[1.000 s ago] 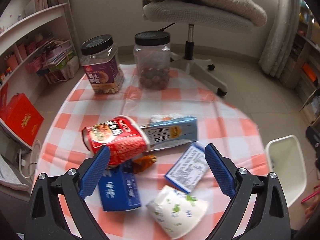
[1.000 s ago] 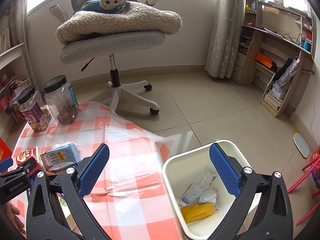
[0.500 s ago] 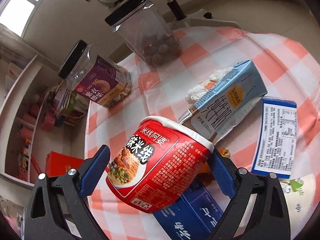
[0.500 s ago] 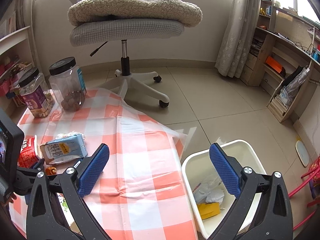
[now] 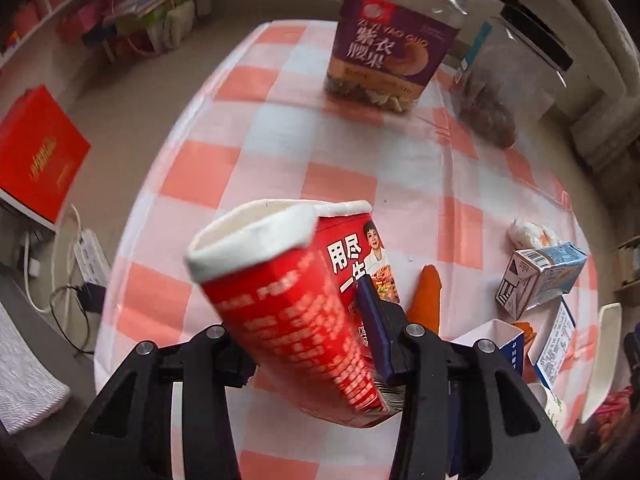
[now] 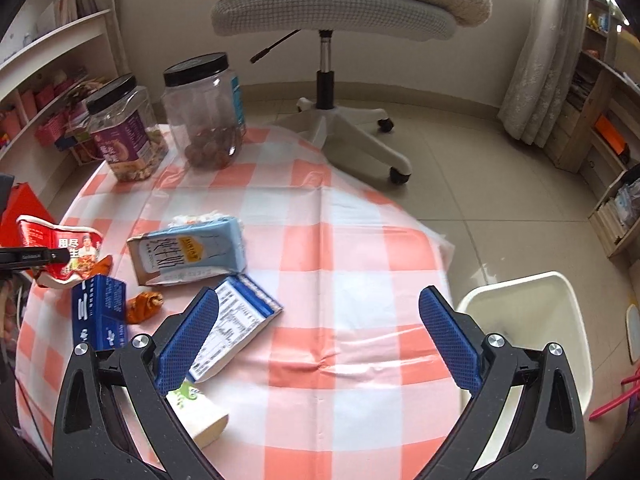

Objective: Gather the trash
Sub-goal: 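Grasp red noodle cup with left tool and lift it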

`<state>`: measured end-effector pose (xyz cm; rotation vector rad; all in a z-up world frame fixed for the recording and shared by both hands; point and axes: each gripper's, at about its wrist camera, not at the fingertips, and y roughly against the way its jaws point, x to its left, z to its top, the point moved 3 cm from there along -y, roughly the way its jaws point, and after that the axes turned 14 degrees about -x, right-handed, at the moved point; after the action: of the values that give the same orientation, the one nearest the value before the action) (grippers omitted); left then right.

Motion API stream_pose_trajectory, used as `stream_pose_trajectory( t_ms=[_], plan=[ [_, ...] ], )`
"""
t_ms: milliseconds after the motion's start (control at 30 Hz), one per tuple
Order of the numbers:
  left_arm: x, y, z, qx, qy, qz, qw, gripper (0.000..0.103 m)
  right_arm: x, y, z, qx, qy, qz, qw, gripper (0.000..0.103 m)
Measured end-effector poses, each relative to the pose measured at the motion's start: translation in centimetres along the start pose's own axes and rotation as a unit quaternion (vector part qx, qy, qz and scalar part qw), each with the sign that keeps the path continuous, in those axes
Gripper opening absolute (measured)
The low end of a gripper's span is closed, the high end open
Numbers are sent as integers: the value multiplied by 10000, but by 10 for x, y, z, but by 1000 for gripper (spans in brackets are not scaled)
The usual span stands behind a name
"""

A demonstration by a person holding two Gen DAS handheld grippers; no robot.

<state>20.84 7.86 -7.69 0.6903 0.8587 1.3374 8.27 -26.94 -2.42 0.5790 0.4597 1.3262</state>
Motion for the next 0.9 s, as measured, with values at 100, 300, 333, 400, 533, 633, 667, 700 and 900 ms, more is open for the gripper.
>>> stream_pose_trajectory(
  t_ms=[100,300,333,400,533,633,667,700,900],
  plan=[
    [9,5,-5,17,392,-284,9988,42,17,-6,-9,288,-39,446,9986,96],
    [-16,30,-13,-239,221,-596,9977,40,49,-4,-26,681,369,1250,9891,96],
    [-19,38,-12,-344,189,-616,9973,40,54,-2,-28,744,452,1377,9866,96],
    [-24,57,-6,-609,117,-562,9965,40,64,2,-35,849,599,1644,9809,96],
    [-24,94,4,-1156,205,-514,9917,40,86,8,-51,1095,1040,2030,9675,96],
    [-25,116,8,-1476,217,-516,9875,40,99,11,-63,1205,1423,2115,9594,96],
    [-25,123,7,-1562,223,-503,9862,40,102,10,-67,1241,1500,2126,9575,96],
    [-24,128,5,-1633,219,-475,9852,40,104,9,-70,1276,1540,2135,9563,96],
    [-20,138,-18,-1671,206,-319,9852,41,108,-7,-86,1566,1574,2082,9526,77]
  ],
)
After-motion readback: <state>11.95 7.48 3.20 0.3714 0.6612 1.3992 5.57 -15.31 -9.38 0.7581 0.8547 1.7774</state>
